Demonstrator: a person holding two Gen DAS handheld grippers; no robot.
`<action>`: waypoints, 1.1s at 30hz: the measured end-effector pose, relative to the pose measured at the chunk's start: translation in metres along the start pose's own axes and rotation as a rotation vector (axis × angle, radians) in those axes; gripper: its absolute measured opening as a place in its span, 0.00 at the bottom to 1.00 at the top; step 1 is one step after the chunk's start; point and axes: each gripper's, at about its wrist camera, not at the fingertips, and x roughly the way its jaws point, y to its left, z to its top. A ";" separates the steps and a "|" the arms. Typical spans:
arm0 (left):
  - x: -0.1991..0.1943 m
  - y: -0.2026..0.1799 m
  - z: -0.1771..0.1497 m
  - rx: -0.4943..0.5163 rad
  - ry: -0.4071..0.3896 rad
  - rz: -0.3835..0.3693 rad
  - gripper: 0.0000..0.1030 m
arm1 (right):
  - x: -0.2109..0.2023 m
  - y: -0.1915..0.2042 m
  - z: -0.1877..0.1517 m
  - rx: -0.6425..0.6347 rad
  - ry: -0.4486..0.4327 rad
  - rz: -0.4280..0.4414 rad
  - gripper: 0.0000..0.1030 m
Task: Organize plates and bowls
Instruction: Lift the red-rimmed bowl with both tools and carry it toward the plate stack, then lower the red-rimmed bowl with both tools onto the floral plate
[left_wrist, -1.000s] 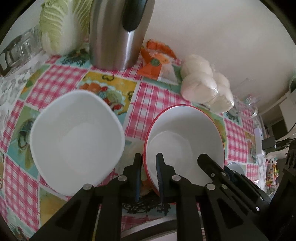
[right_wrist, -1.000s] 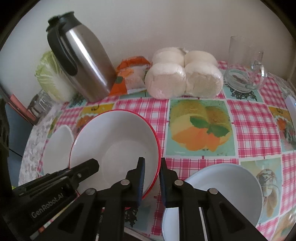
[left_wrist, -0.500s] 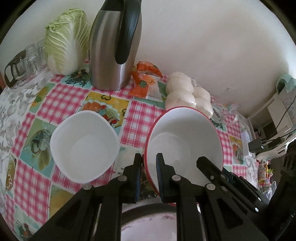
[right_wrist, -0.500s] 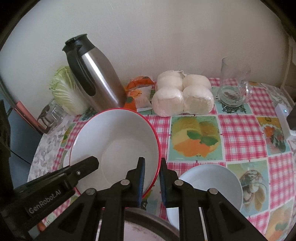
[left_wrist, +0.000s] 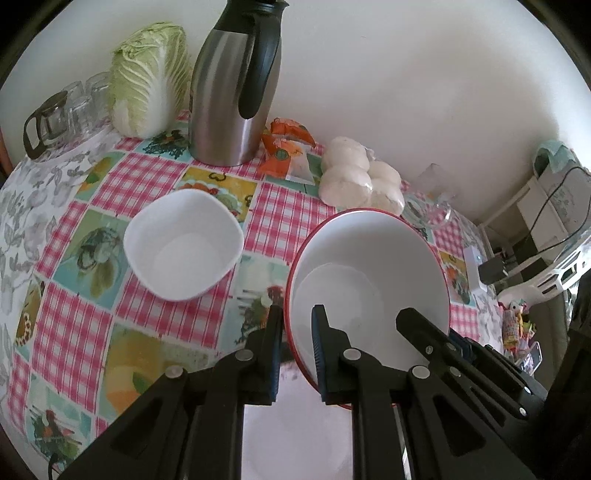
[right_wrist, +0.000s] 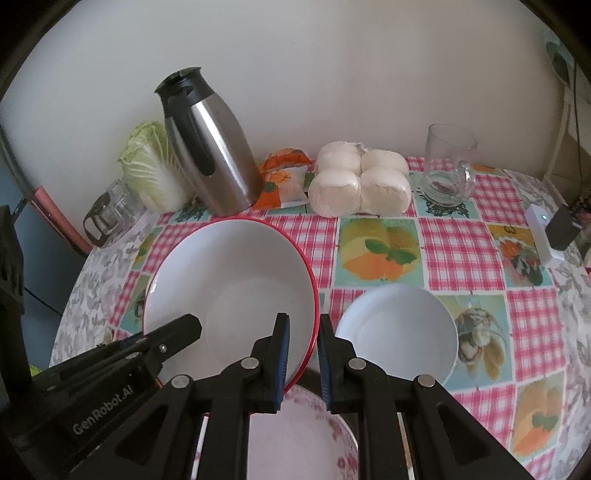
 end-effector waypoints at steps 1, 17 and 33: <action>-0.002 0.001 -0.001 -0.001 -0.001 -0.001 0.15 | -0.002 0.001 -0.003 0.000 0.003 0.000 0.16; -0.014 0.017 -0.042 -0.018 0.039 0.007 0.15 | -0.012 0.016 -0.054 -0.019 0.064 -0.010 0.16; -0.008 0.019 -0.068 0.004 0.105 0.011 0.15 | -0.011 0.013 -0.086 -0.013 0.105 -0.025 0.16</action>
